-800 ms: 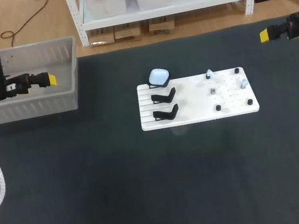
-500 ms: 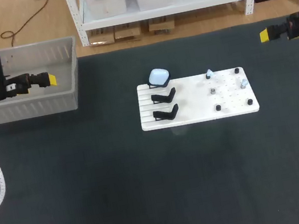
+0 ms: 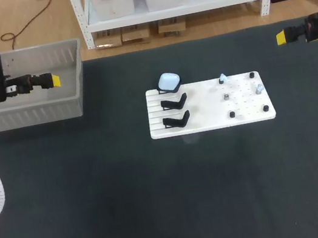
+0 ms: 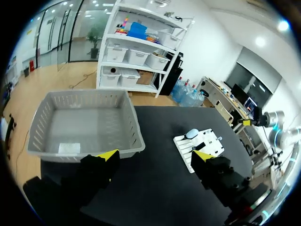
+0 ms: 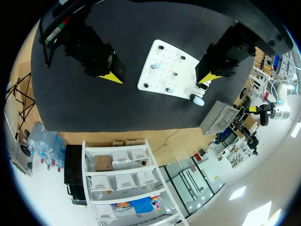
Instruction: Pick up each earbud case from the left stands, insert the matching earbuds, close the lid, and place the case in the box.
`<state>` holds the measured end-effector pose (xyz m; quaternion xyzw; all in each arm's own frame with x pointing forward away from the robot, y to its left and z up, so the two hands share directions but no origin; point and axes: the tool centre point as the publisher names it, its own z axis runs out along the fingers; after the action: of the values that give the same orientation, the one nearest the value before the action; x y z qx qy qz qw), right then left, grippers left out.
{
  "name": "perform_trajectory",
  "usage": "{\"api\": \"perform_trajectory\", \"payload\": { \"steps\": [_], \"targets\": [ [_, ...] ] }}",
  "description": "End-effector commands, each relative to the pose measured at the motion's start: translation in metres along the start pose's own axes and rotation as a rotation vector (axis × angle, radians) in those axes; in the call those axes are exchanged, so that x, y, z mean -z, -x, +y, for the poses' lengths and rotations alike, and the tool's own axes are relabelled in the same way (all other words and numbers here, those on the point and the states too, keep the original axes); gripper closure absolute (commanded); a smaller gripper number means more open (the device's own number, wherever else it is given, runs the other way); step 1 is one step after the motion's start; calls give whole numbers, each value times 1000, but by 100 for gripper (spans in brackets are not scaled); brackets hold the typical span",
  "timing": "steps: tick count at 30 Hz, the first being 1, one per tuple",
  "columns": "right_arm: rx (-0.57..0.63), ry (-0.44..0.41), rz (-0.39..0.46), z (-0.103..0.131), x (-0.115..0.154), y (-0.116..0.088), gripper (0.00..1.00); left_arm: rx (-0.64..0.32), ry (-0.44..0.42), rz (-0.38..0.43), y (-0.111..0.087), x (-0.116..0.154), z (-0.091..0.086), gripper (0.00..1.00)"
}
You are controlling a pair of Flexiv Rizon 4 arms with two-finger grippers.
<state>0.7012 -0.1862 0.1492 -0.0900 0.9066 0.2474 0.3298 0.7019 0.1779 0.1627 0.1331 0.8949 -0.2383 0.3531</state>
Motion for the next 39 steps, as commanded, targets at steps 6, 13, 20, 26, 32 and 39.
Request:
{"api": "perform_trajectory", "payload": {
  "steps": [6,13,20,26,32,39],
  "targets": [
    [0,-1,0,0,0,0,0,-250,-172,-72,14,-2,-9,0],
    [0,-1,0,0,0,0,0,-449,-300,-8,28,-12,-15,0],
    [0,-1,0,0,0,0,0,-625,-362,60,37,-32,-23,0],
    [0,-1,0,0,0,0,0,-753,-450,80,42,-47,-36,0],
    [0,-1,0,0,0,0,0,-859,-527,78,42,-65,-52,0],
    [0,-1,0,0,0,0,0,-908,-621,74,33,-83,-70,0]
  ]
}}
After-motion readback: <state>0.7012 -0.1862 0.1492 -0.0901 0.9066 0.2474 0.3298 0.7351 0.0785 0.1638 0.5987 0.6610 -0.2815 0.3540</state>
